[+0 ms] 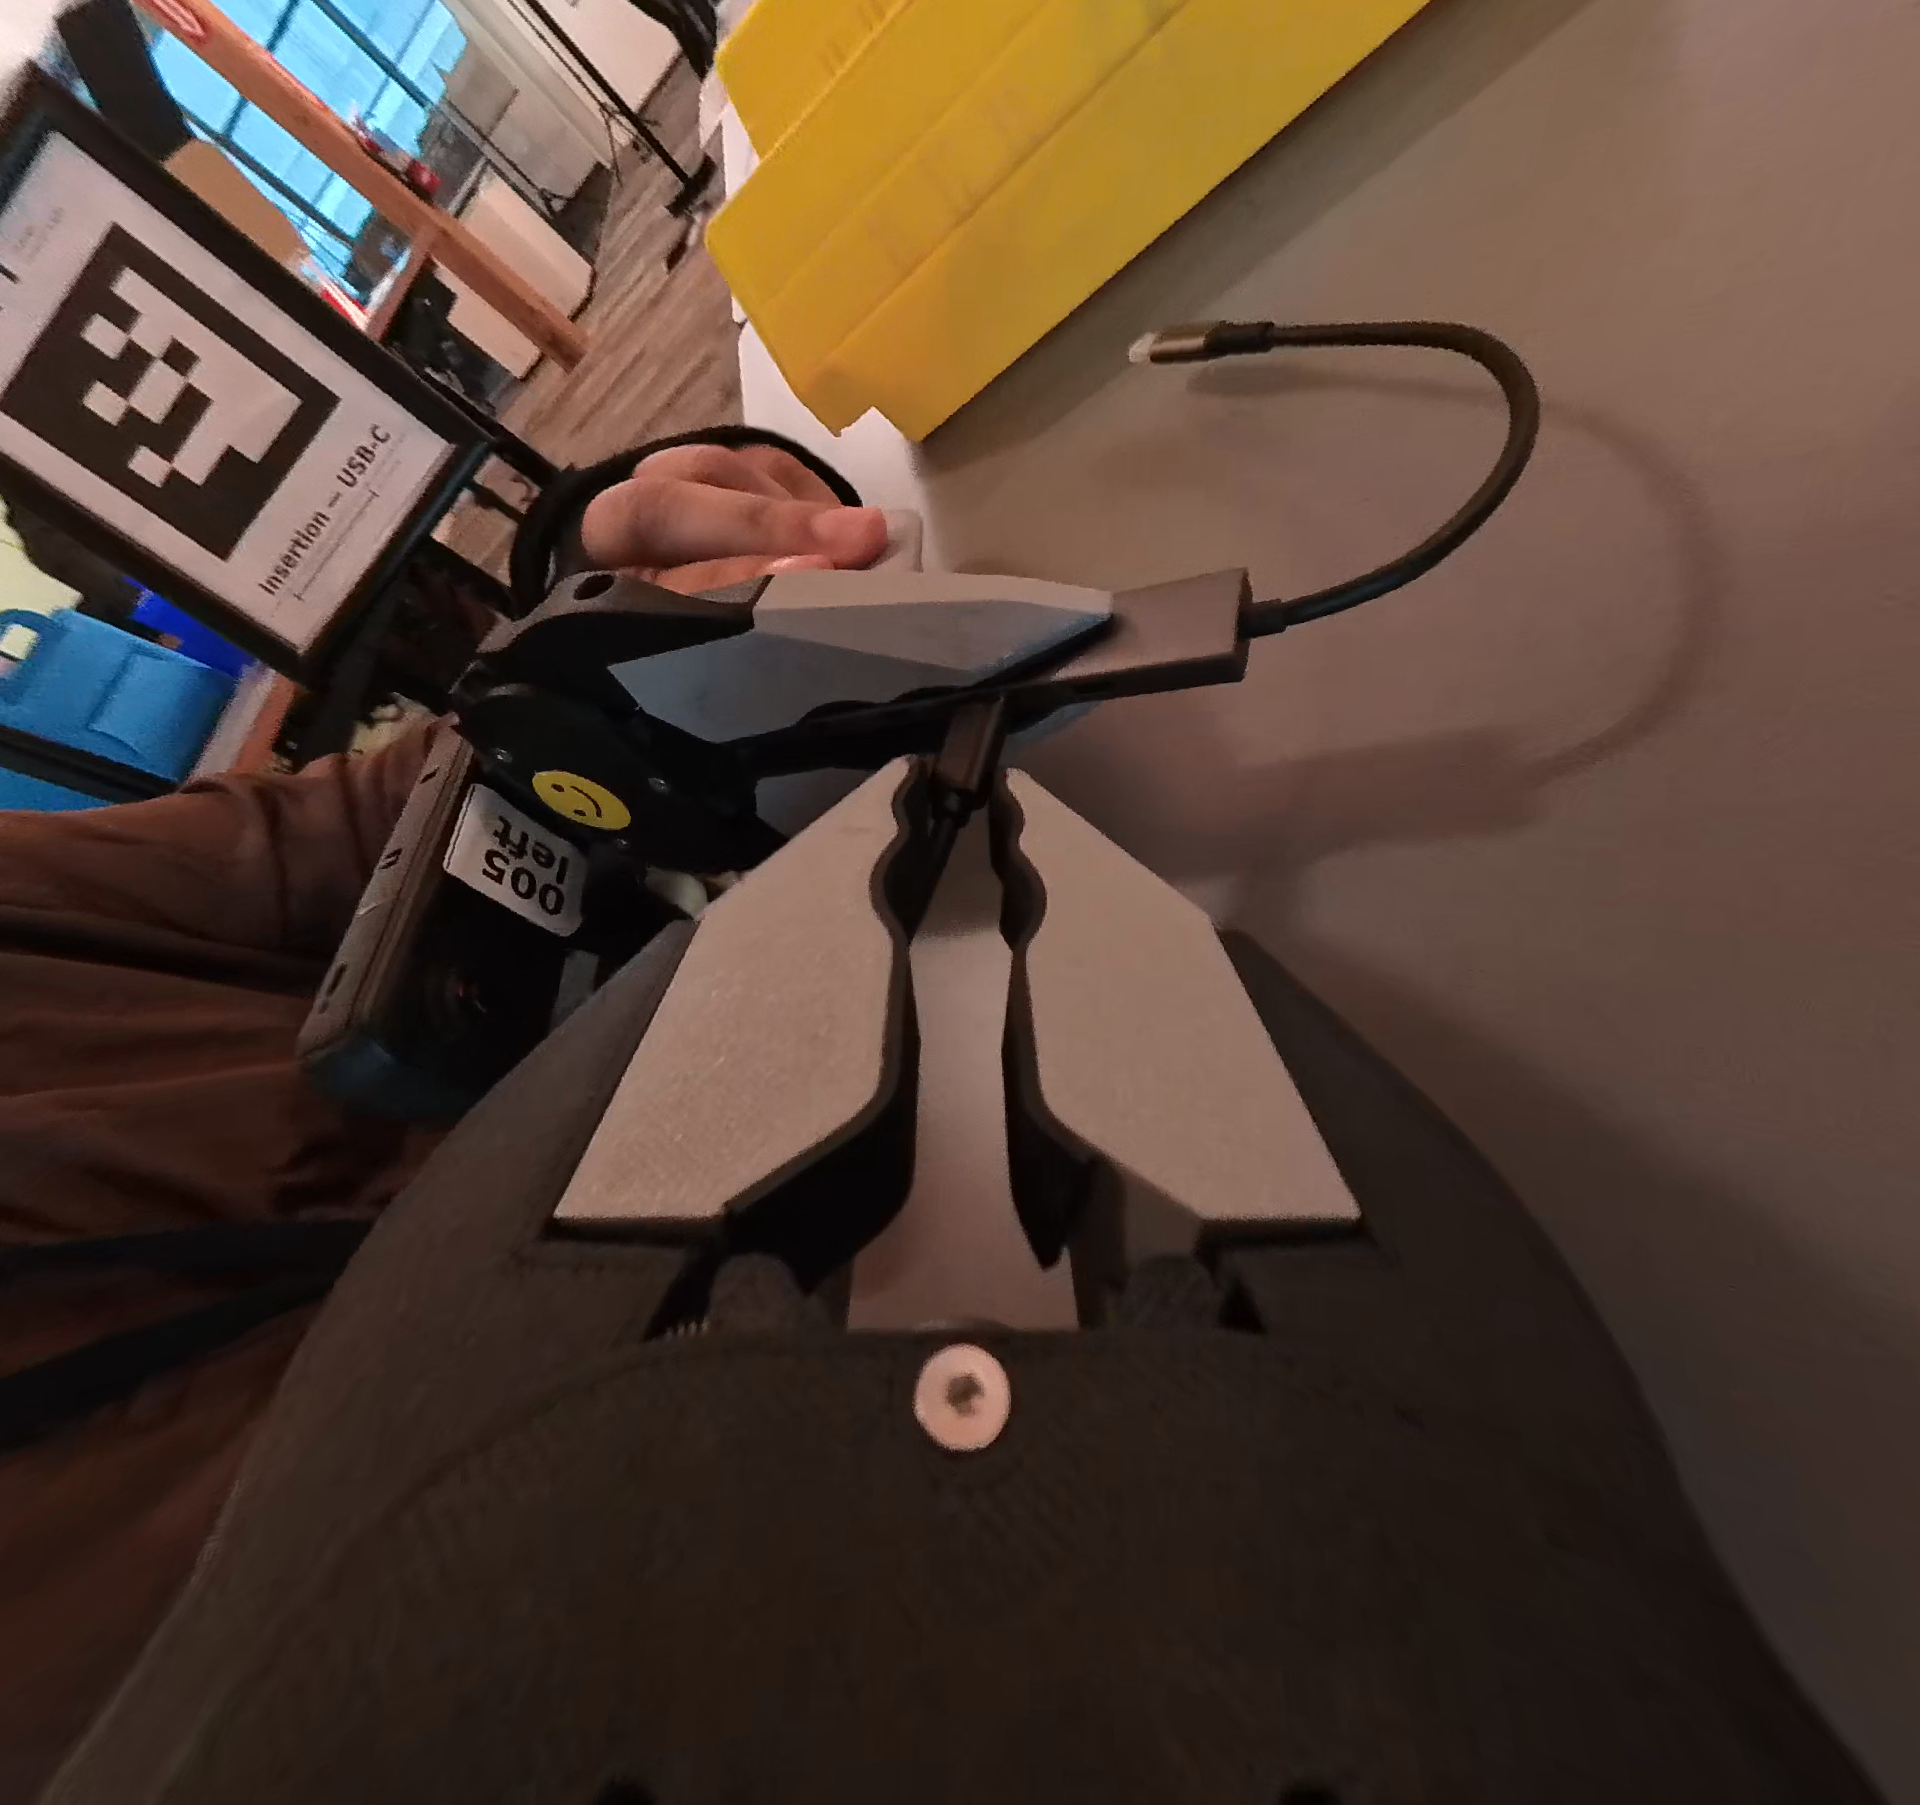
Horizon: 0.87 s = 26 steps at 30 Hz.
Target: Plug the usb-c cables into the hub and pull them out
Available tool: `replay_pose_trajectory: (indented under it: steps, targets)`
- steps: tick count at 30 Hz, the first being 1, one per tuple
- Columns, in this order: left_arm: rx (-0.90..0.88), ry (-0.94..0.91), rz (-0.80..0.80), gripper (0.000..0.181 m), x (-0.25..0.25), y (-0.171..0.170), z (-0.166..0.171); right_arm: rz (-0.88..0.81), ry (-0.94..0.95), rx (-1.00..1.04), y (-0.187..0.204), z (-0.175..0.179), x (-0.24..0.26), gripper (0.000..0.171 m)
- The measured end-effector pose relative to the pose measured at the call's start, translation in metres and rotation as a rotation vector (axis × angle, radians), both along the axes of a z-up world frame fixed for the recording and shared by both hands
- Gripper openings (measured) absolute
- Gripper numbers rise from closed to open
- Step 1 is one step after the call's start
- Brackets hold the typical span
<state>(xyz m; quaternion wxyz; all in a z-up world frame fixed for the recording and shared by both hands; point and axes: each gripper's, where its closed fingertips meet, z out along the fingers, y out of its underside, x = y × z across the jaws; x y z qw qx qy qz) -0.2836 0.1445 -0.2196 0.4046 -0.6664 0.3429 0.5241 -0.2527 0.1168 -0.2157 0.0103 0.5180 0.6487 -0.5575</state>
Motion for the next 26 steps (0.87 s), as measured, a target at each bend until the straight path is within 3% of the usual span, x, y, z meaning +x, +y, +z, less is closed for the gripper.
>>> replay_pose_trajectory:
  steps: [8,12,14,20,23,26]
  targets:
    - [-0.004,0.016,0.01,0.007,0.0,0.0,0.0,0.021,-0.01,-0.037,0.0,0.0,0.0,0.008]
    - [0.075,-0.149,-0.061,0.008,0.007,0.004,0.013,0.047,0.04,-0.068,0.003,0.019,0.004,0.012]
    - [0.096,-0.256,-0.122,0.007,0.014,0.005,0.017,0.018,0.116,0.01,0.011,0.036,0.006,0.02]
    - [0.113,-0.318,-0.13,0.007,0.009,0.003,0.019,-0.028,0.301,0.3,0.031,0.077,0.03,0.059]
    - [0.1,-0.304,-0.117,0.007,0.007,0.003,0.016,0.09,0.28,0.38,0.009,0.068,0.044,0.069]
    - [0.083,-0.337,-0.167,0.007,0.016,0.003,0.014,0.103,0.266,0.605,0.003,0.042,0.038,0.069]
